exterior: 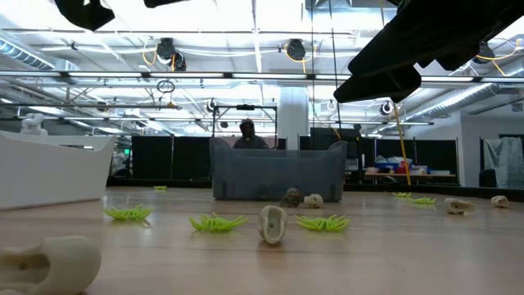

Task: Sort Halloween decoration
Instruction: Put the white skull toy into the white bin

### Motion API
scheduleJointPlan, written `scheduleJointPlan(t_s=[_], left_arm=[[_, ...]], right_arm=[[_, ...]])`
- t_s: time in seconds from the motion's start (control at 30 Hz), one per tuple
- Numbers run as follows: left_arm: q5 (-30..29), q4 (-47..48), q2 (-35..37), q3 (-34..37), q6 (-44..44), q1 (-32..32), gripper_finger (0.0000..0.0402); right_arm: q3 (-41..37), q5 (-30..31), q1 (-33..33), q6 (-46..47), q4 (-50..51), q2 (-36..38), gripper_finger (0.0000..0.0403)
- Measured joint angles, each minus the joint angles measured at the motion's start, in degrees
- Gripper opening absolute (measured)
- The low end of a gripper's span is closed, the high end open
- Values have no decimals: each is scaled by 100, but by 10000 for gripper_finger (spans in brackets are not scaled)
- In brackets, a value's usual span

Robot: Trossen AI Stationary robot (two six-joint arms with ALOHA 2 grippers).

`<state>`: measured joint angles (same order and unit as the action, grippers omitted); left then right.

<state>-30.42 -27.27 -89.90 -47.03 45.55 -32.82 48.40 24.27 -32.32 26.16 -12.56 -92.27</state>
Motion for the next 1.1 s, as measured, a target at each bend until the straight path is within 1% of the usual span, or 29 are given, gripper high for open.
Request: scheduleJointPlan(t_s=[0.13, 0.27, 0.37, 0.5, 0.63, 0.73, 0.87, 0.97, 1.1], left_arm=[[-175, 400, 254, 0, -624, 1, 14], [-227, 1551, 843, 0, -1596, 0, 14], [-233, 2760, 1380, 0, -2646, 1, 14], [-205, 4604, 2025, 0, -4429, 1, 14], [127, 6279, 2436, 0, -6207, -33, 14], [419, 7196, 2573, 80, -7285, -106, 14], [554, 7923, 2561, 267, -8298, -231, 14], [671, 8016, 2522, 448, -8823, -270, 14], [1014, 8010, 2514, 643, -9353, -294, 14]], right_arm=[[2, 0, -2, -1, 0, 0, 206], [0, 0, -2, -24, 20, 0, 206], [0, 0, -2, -67, 27, 0, 206], [1, 144, -4, -157, 41, 0, 206], [1, 166, -4, -180, 42, 0, 206], [0, 168, -4, -178, 39, 0, 206], [0, 167, -4, -121, 35, -2, 206], [1, 162, -4, -20, 35, -2, 206], [1, 143, -17, 83, 39, -2, 206]])
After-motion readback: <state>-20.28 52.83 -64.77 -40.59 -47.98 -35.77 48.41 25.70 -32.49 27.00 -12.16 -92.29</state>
